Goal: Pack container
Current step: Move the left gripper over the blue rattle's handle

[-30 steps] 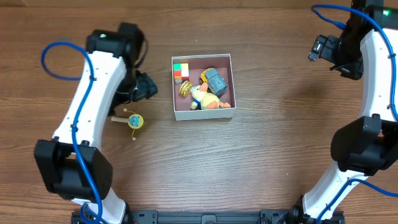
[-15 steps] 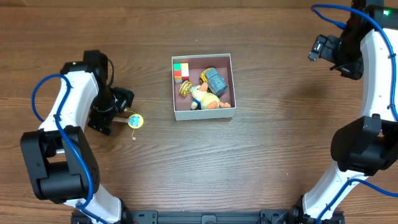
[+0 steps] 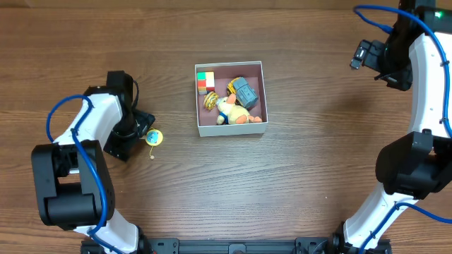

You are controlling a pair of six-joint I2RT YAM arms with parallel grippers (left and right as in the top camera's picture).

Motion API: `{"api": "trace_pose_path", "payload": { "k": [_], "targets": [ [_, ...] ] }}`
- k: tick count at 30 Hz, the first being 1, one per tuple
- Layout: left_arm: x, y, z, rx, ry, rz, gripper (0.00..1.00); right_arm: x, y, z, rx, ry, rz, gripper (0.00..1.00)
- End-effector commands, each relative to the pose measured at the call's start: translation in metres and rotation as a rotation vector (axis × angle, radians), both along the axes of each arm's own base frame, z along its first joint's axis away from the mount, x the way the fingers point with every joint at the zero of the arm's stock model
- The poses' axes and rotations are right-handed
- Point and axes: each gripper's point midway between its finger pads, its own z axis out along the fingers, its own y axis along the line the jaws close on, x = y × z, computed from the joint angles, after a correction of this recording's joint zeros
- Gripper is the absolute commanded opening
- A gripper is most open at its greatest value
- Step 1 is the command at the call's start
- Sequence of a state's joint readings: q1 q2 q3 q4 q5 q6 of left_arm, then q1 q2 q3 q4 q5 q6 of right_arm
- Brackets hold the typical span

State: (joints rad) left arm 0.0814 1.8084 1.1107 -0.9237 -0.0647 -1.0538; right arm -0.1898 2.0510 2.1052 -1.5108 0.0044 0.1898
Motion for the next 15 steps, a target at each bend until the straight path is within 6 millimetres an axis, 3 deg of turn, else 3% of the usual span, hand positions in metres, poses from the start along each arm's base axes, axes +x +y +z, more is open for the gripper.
{"api": "trace_pose_path", "payload": {
  "k": [1,15],
  "targets": [
    [-0.002,0.002,-0.008,0.023,-0.021,0.021,1.0,0.0,-0.001,0.004,-0.004,-0.012,-0.002,1.0],
    [0.013,0.001,-0.011,0.012,-0.088,0.02,1.0,0.0,-0.001,0.004,-0.004,-0.012,-0.002,1.0]
  ]
}}
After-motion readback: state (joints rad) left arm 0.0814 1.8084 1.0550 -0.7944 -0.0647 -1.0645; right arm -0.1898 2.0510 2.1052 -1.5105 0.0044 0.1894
